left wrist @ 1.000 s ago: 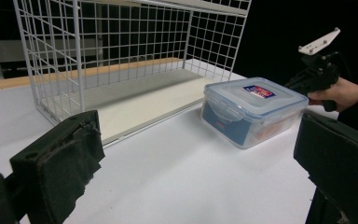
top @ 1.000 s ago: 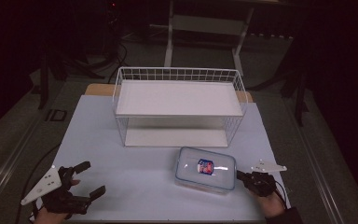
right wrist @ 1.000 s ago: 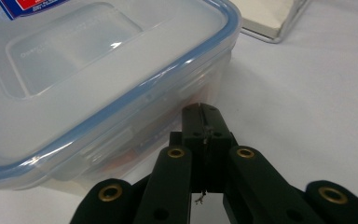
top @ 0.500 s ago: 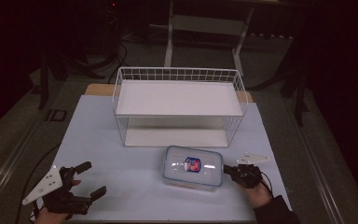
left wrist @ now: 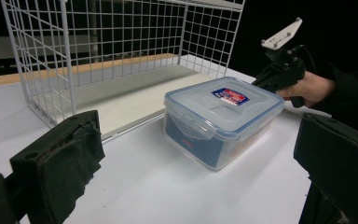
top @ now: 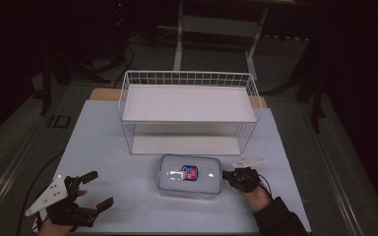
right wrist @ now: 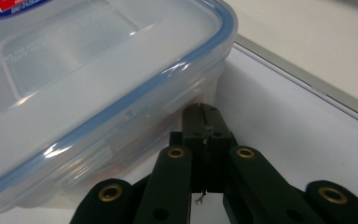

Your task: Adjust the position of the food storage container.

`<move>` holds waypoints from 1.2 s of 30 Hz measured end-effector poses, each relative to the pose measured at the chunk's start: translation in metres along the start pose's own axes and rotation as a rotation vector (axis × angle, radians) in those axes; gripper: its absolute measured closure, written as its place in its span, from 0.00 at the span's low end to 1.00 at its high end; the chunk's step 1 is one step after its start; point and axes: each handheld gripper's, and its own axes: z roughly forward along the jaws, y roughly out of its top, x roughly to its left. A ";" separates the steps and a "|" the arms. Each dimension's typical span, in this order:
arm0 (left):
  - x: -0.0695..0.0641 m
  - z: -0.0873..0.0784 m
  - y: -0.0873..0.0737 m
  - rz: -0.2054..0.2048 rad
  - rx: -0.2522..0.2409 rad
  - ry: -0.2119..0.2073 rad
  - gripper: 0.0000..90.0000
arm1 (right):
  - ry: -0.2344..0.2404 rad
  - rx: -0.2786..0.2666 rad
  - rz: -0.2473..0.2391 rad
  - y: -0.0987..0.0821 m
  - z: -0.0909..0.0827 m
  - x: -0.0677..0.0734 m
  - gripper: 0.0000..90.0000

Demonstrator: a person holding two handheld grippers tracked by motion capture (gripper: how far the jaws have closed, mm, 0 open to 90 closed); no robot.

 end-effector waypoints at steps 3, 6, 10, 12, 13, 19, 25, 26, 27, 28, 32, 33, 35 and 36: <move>0.000 0.000 0.000 0.001 0.000 -0.001 0.01 | -0.001 0.001 0.000 0.001 0.001 0.000 1.00; -0.001 0.000 0.000 0.001 0.003 -0.002 0.01 | 0.002 0.006 -0.016 0.009 0.009 0.004 1.00; -0.001 0.000 0.000 0.001 0.003 -0.004 0.01 | 0.014 0.006 -0.025 0.015 0.017 0.007 1.00; -0.001 0.000 0.000 0.000 0.003 -0.003 0.01 | 0.020 0.009 -0.023 0.017 0.020 0.009 1.00; -0.001 0.000 -0.001 -0.003 0.003 -0.004 0.01 | 0.021 0.008 -0.026 0.018 0.021 0.010 1.00; -0.001 0.001 0.000 -0.008 0.001 -0.005 0.01 | 0.025 0.020 -0.045 0.024 0.025 0.012 1.00; 0.001 0.000 -0.001 -0.030 -0.007 -0.005 0.01 | -0.012 -0.023 -0.035 0.026 0.006 0.004 1.00; 0.001 0.000 0.000 -0.034 -0.009 -0.005 0.01 | -0.021 -0.028 -0.032 0.025 0.002 0.004 1.00; 0.001 0.000 0.000 -0.035 -0.009 -0.007 0.01 | -0.028 -0.030 -0.031 0.024 -0.001 0.005 1.00; 0.001 0.000 0.001 -0.041 -0.013 -0.009 0.01 | -0.029 -0.037 -0.028 0.023 -0.004 0.006 1.00; -0.001 0.001 0.004 -0.052 -0.022 -0.012 0.01 | -0.023 -0.067 -0.028 0.019 -0.018 0.015 0.93; -0.001 0.002 0.004 -0.054 -0.022 -0.011 0.01 | -0.021 -0.078 -0.029 0.019 -0.022 0.017 0.91; -0.002 0.004 0.005 -0.063 -0.021 -0.016 0.01 | -0.020 -0.103 -0.027 0.018 -0.030 0.021 0.84; -0.002 0.005 0.005 -0.064 -0.016 -0.016 0.01 | -0.018 -0.119 -0.024 0.018 -0.036 0.024 0.77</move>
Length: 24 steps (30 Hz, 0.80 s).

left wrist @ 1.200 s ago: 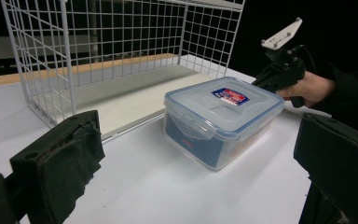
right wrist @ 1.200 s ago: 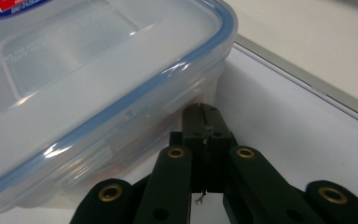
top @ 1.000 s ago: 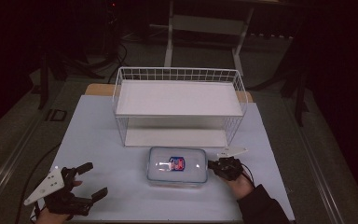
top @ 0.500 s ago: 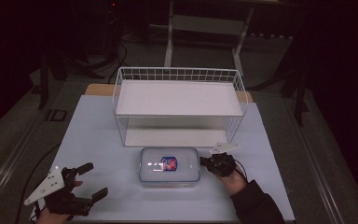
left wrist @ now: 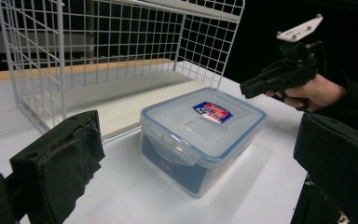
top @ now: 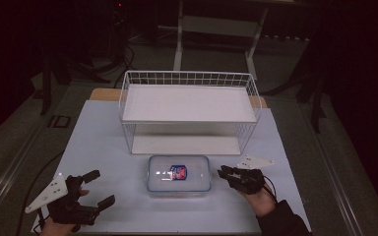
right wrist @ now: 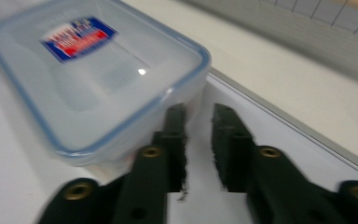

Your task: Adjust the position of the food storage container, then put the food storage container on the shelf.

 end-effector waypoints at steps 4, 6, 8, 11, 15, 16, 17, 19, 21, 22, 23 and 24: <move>-0.002 0.006 0.003 0.001 0.024 -0.001 0.01 | 0.016 -0.023 -0.014 0.003 -0.009 0.007 0.61; -0.004 0.009 0.007 -0.009 0.018 -0.007 0.01 | 0.041 -0.052 -0.022 0.007 -0.015 0.014 0.42; -0.005 0.013 0.013 -0.022 0.024 -0.013 0.01 | 0.074 -0.068 -0.047 0.015 -0.020 0.020 0.28; -0.006 0.022 0.020 -0.036 0.033 -0.022 0.01 | 0.096 -0.070 -0.061 0.020 -0.021 0.024 0.23; -0.007 0.037 0.029 -0.072 0.074 -0.043 0.01 | 0.100 -0.086 -0.078 0.026 -0.021 0.030 0.18; -0.007 0.041 0.031 -0.073 0.084 -0.042 0.01 | 0.102 -0.088 -0.098 0.031 -0.019 0.032 0.15; -0.010 0.044 0.034 -0.073 0.100 -0.031 0.01 | 0.100 -0.095 -0.101 0.032 -0.019 0.033 0.16; -0.014 0.051 0.041 -0.051 0.127 -0.034 0.02 | 0.086 -0.098 -0.096 0.035 -0.018 0.033 0.16; -0.016 0.057 0.047 -0.074 0.137 -0.063 0.02 | 0.068 -0.107 -0.074 0.038 -0.017 0.032 0.20; -0.016 0.061 0.049 -0.101 0.138 -0.071 0.02 | 0.082 -0.089 -0.051 0.040 -0.016 0.030 0.20; -0.014 0.065 0.050 -0.126 0.141 -0.067 0.02 | 0.094 -0.072 -0.034 0.041 -0.015 0.028 0.21; -0.011 0.068 0.051 -0.158 0.141 -0.074 0.02 | 0.087 -0.064 -0.010 0.042 -0.013 0.027 0.21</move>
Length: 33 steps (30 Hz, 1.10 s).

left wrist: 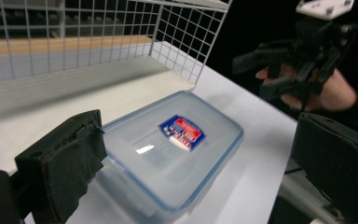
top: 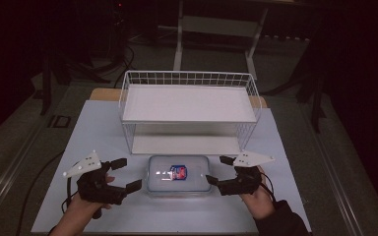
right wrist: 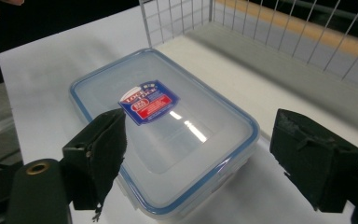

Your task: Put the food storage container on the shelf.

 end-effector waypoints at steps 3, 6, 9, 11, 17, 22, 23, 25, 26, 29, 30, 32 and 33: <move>0.011 0.010 0.003 -0.117 0.026 -0.025 0.05 | 0.013 0.035 0.099 0.001 0.005 -0.007 0.22; 0.023 0.019 0.000 -0.215 0.089 -0.039 0.06 | 0.066 0.080 0.263 -0.002 0.014 -0.019 0.21; 0.035 0.027 -0.006 -0.311 0.131 -0.034 0.07 | 0.084 0.098 0.317 -0.003 0.017 -0.023 0.18; 0.041 0.031 -0.009 -0.364 0.172 -0.028 0.11 | 0.093 0.144 0.429 -0.007 0.024 -0.031 0.14; 0.061 0.045 -0.024 -0.569 0.265 -0.054 0.15 | 0.155 0.210 0.622 -0.020 0.037 -0.047 0.15; 0.070 0.053 -0.033 -0.658 0.298 -0.079 0.17 | 0.205 0.237 0.729 -0.029 0.044 -0.055 0.15; 0.072 0.054 -0.035 -0.671 0.299 -0.074 0.19 | 0.215 0.243 0.740 -0.030 0.045 -0.056 0.15; 0.075 0.057 -0.038 -0.701 0.305 -0.080 0.21 | 0.234 0.241 0.775 -0.033 0.048 -0.059 0.16; 0.078 0.060 -0.040 -0.711 0.312 -0.081 0.25 | 0.243 0.252 0.787 -0.034 0.050 -0.060 0.16; 0.079 0.063 -0.042 -0.734 0.320 -0.092 0.29 | 0.262 0.262 0.816 -0.037 0.053 -0.061 0.16; 0.081 0.064 -0.044 -0.744 0.318 -0.101 0.32 | 0.271 0.276 0.833 -0.038 0.056 -0.060 0.17; 0.081 0.067 -0.047 -0.756 0.326 -0.106 0.33 | 0.277 0.283 0.840 -0.038 0.057 -0.060 0.17; 0.082 0.068 -0.048 -0.764 0.329 -0.114 0.34 | 0.283 0.287 0.839 -0.040 0.060 -0.059 0.18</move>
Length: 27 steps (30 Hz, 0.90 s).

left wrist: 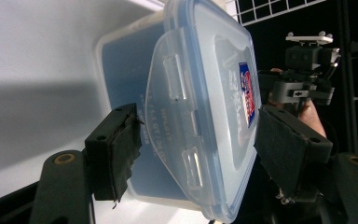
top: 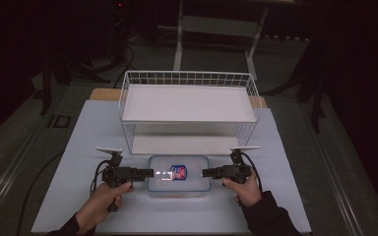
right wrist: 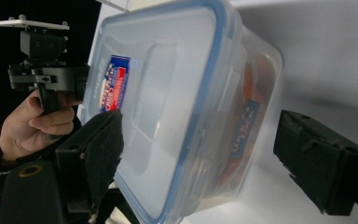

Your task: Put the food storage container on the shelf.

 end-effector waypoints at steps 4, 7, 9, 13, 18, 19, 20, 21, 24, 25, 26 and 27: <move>0.005 0.005 -0.001 -0.028 0.015 -0.019 0.36 | 0.005 0.017 0.022 -0.001 0.004 -0.001 0.21; 0.010 0.006 -0.002 -0.049 0.010 -0.015 0.42 | -0.006 0.029 0.035 -0.002 0.009 -0.001 0.30; 0.013 0.006 -0.003 -0.055 0.006 -0.027 0.42 | 0.014 0.029 0.038 -0.003 0.009 -0.002 0.34; 0.011 0.006 -0.002 -0.030 0.013 -0.022 0.44 | 0.009 0.013 0.004 -0.002 0.004 0.001 0.45; 0.000 0.002 0.000 0.040 0.015 0.032 0.52 | -0.017 0.008 0.002 -0.002 0.002 0.005 0.47; 0.000 0.002 0.000 0.036 0.017 0.029 0.53 | -0.016 0.012 0.005 -0.002 0.002 0.006 0.47; 0.001 0.001 0.000 0.025 0.017 0.023 0.54 | -0.015 0.006 0.015 -0.002 0.002 0.005 0.48; 0.001 0.001 0.000 0.020 0.021 0.021 0.54 | -0.013 0.004 0.008 -0.003 0.002 0.005 0.48; 0.000 0.001 0.001 0.011 0.024 0.025 0.54 | -0.004 -0.004 0.016 -0.004 0.001 0.003 0.49; -0.001 0.001 0.001 0.022 0.030 0.031 0.54 | -0.006 -0.001 0.018 -0.004 0.001 0.004 0.50; -0.002 0.000 0.000 0.024 0.033 0.033 0.55 | -0.003 0.003 0.029 -0.003 0.000 0.005 0.51; -0.004 0.000 0.000 0.021 0.032 0.032 0.55 | -0.002 0.001 0.031 -0.004 -0.001 0.005 0.52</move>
